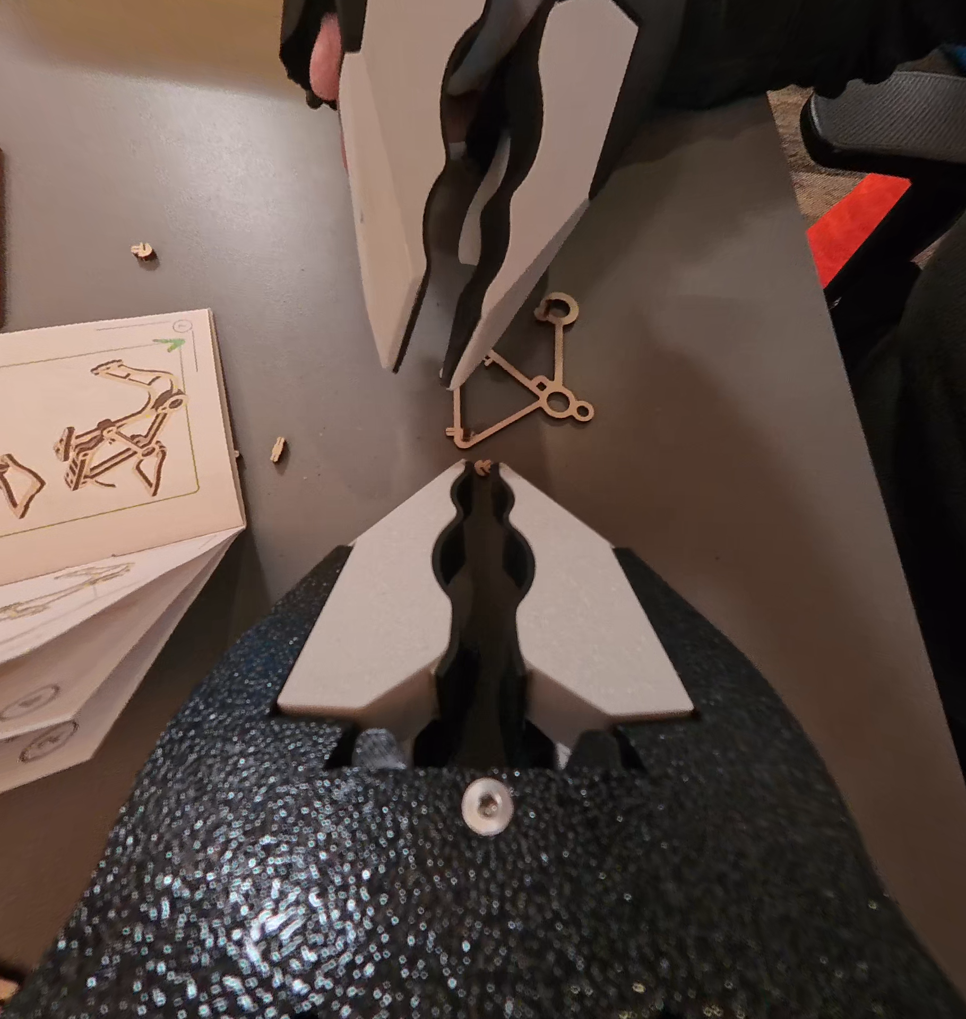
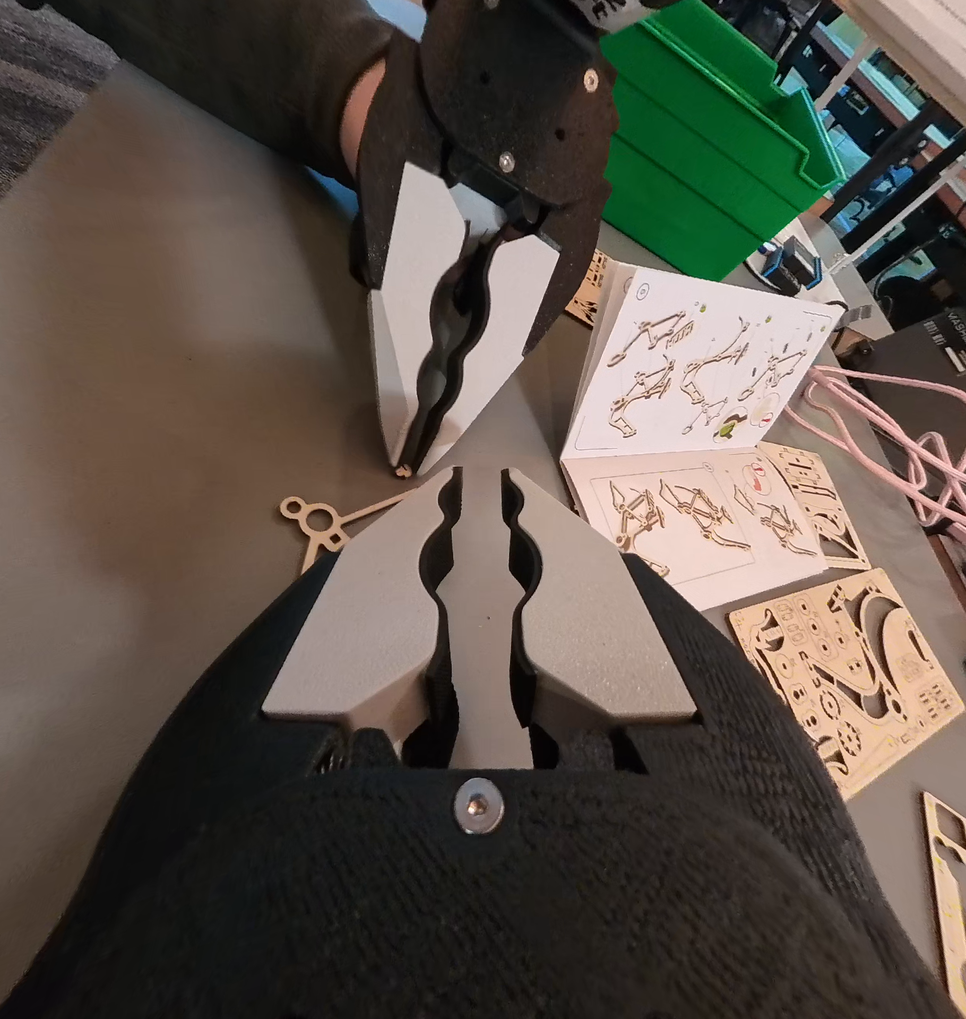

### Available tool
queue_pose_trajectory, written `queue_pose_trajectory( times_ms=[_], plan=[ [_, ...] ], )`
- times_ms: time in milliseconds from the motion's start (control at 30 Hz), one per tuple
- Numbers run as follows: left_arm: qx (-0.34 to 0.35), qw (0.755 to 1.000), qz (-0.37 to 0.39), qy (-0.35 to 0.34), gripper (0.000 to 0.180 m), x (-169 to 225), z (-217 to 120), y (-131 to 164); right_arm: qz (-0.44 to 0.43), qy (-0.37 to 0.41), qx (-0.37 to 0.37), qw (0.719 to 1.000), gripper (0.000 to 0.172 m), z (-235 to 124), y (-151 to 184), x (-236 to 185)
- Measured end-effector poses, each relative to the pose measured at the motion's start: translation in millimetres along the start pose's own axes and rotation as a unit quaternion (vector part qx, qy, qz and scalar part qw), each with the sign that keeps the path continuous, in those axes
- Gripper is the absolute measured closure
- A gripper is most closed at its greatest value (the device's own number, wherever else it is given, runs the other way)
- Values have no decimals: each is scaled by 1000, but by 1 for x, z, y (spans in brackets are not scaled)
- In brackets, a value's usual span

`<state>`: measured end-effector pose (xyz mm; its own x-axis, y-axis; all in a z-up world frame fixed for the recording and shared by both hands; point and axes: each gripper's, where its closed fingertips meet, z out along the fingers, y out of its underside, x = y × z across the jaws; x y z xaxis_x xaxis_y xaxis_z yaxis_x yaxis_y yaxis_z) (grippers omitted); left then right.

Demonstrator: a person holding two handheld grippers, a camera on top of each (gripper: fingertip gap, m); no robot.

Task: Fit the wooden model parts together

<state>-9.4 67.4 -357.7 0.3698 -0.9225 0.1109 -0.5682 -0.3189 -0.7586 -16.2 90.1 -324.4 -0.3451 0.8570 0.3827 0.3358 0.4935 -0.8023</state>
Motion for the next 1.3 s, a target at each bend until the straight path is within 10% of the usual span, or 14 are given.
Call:
queue_pose_trajectory(
  times_ms=[33,1300],
  plan=[
    [-1,1000,4,-2,176,0,0,0,-1,0,0,1000,160,0,0,0],
    [97,979,-138,116,177,10,-14,-22,-174,-7,-12,985,170,4,-7,-30]
  ],
)
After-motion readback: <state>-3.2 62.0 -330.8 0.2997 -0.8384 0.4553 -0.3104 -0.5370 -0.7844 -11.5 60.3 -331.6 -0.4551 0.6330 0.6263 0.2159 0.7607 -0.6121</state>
